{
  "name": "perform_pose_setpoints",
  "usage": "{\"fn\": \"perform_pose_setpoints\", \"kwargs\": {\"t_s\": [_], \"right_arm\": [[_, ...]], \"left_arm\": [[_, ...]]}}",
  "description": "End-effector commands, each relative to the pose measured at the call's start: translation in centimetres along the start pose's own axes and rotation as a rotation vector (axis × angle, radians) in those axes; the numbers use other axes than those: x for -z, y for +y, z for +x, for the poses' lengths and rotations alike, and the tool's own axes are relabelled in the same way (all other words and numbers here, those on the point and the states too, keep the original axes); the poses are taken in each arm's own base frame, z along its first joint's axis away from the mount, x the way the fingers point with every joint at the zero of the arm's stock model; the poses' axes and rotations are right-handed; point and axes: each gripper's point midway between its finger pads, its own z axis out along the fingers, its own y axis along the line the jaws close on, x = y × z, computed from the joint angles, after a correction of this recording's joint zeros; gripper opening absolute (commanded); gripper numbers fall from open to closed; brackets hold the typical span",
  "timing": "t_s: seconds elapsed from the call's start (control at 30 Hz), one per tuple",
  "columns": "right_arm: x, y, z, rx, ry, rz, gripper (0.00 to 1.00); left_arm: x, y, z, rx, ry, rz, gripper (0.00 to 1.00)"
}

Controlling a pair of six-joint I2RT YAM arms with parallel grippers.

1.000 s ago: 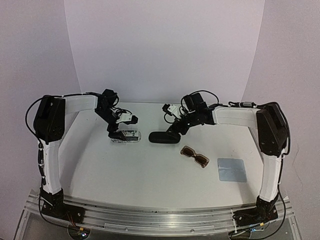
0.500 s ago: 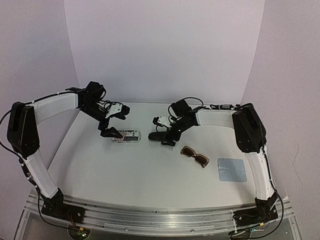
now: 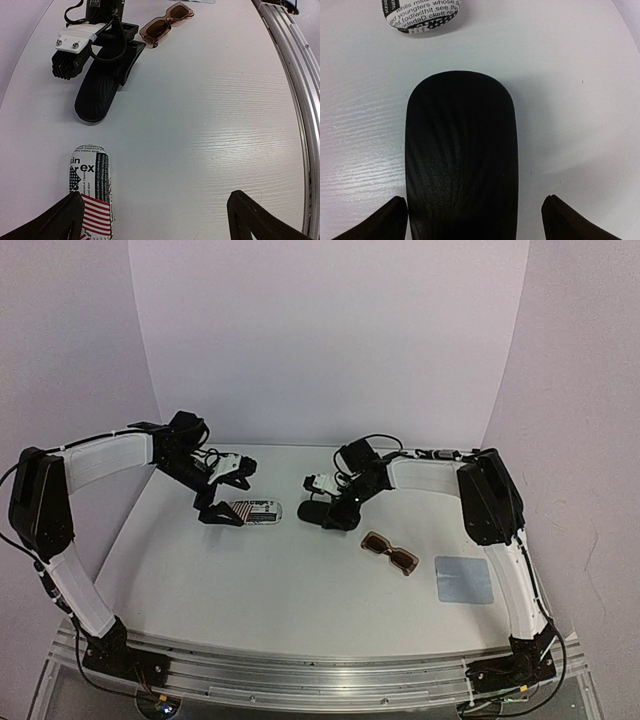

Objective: Organize the sunglasses
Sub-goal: Pick up the sunglasses case from the center of the board.

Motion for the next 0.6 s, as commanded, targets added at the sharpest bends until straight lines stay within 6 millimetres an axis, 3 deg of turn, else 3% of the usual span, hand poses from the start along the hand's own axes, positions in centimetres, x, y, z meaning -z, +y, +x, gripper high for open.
{"fn": "perform_pose_setpoints", "kwargs": {"t_s": [0.0, 0.1, 0.17, 0.33, 0.43, 0.57], "right_arm": [[-0.5, 1.2, 1.9, -0.034, 0.028, -0.082, 0.88], [-0.2, 2.3, 1.8, -0.051, 0.009, -0.129, 0.60], [0.0, 2.7, 1.6, -0.063, -0.002, -0.148, 0.46], [0.9, 3.4, 0.3, -0.108, -0.051, -0.192, 0.30], [3.5, 3.4, -3.2, -0.162, -0.159, -0.238, 0.21], [9.6, 3.9, -10.0, -0.221, -0.370, -0.287, 0.17]], "left_arm": [[1.6, -0.5, -2.4, -0.005, -0.073, -0.008, 1.00], [2.3, -0.9, -3.8, 0.020, -0.128, 0.003, 0.99], [2.7, -1.1, -4.8, 0.053, -0.174, 0.007, 0.99], [3.3, -1.2, -6.4, 0.180, -0.258, 0.010, 0.99], [4.1, -1.2, -7.1, 0.257, -0.293, -0.014, 0.98], [6.0, -1.7, -8.6, 0.299, -0.365, -0.075, 0.97]]}}
